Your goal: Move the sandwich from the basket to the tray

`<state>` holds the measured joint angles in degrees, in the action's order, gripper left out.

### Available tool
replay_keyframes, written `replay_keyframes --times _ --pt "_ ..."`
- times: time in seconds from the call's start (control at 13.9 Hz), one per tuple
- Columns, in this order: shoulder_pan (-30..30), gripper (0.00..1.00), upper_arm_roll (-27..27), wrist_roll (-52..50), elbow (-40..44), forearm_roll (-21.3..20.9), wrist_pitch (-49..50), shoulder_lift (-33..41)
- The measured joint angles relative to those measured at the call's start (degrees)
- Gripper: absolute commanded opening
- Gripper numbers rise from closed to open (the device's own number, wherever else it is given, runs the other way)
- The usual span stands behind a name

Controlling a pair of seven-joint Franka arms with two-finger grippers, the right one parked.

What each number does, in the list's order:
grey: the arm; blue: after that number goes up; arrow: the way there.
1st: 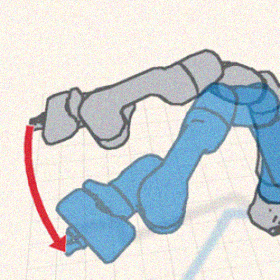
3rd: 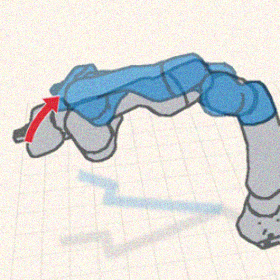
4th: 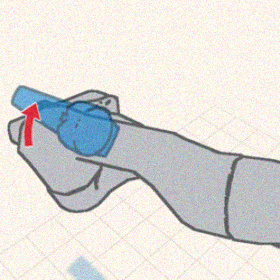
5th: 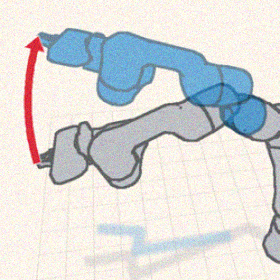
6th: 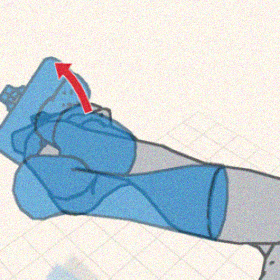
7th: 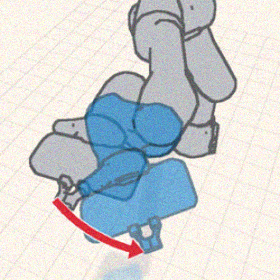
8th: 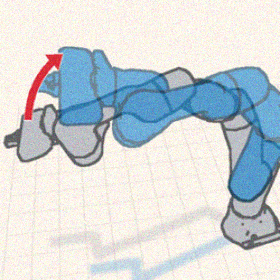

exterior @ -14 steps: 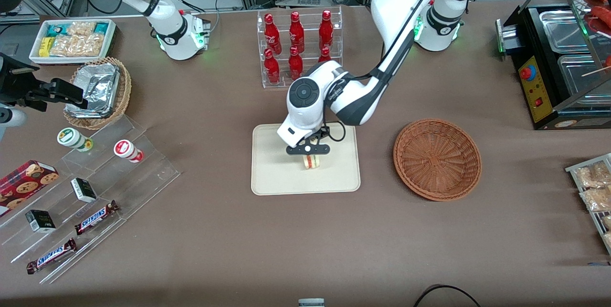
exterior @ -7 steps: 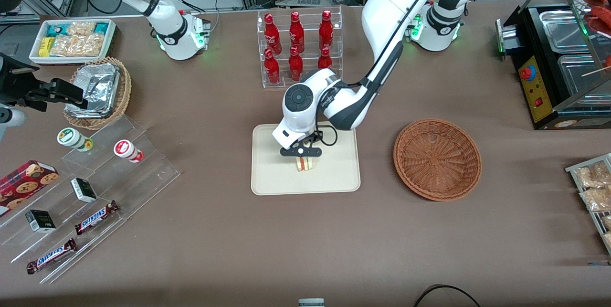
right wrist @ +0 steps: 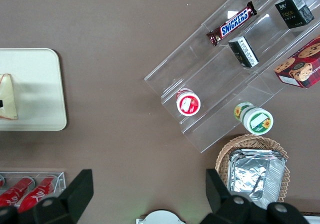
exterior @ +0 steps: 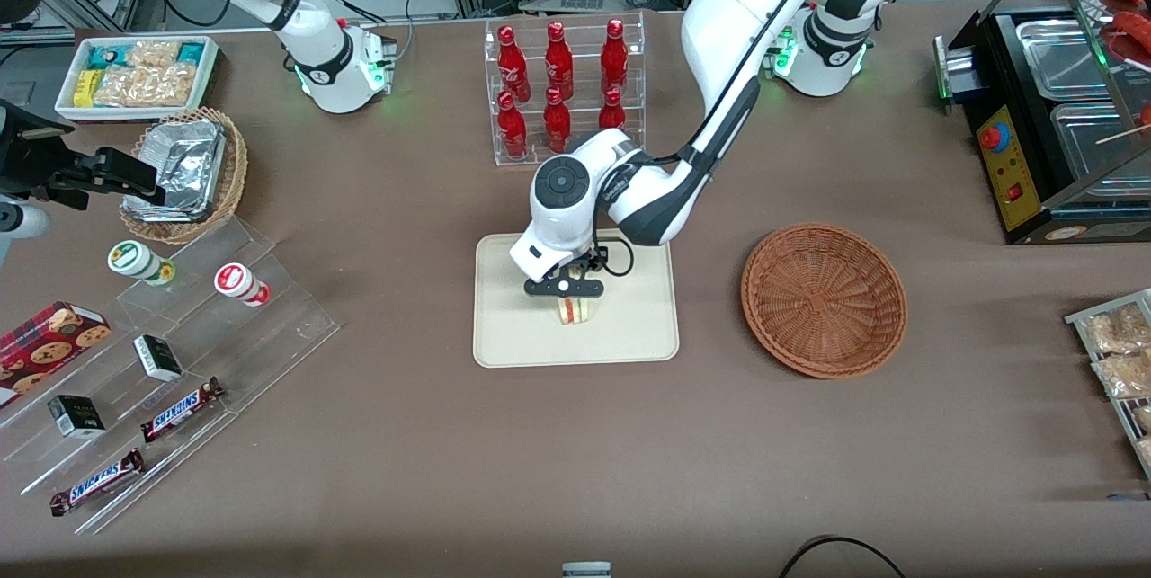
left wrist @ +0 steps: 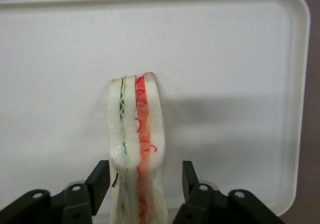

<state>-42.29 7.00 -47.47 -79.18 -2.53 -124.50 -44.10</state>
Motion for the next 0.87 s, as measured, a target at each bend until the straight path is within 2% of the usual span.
replay_keyframes --times 0.22,0.43,0.87 --pt "0.40 0.99 -0.64 -0.29 1.05 -0.05 8.65 5.96" --pt "3.31 0.99 -1.31 -0.37 1.12 -0.12 15.59 13.76" --pt "15.96 0.99 -1.58 3.21 -0.85 -0.37 27.90 27.63"
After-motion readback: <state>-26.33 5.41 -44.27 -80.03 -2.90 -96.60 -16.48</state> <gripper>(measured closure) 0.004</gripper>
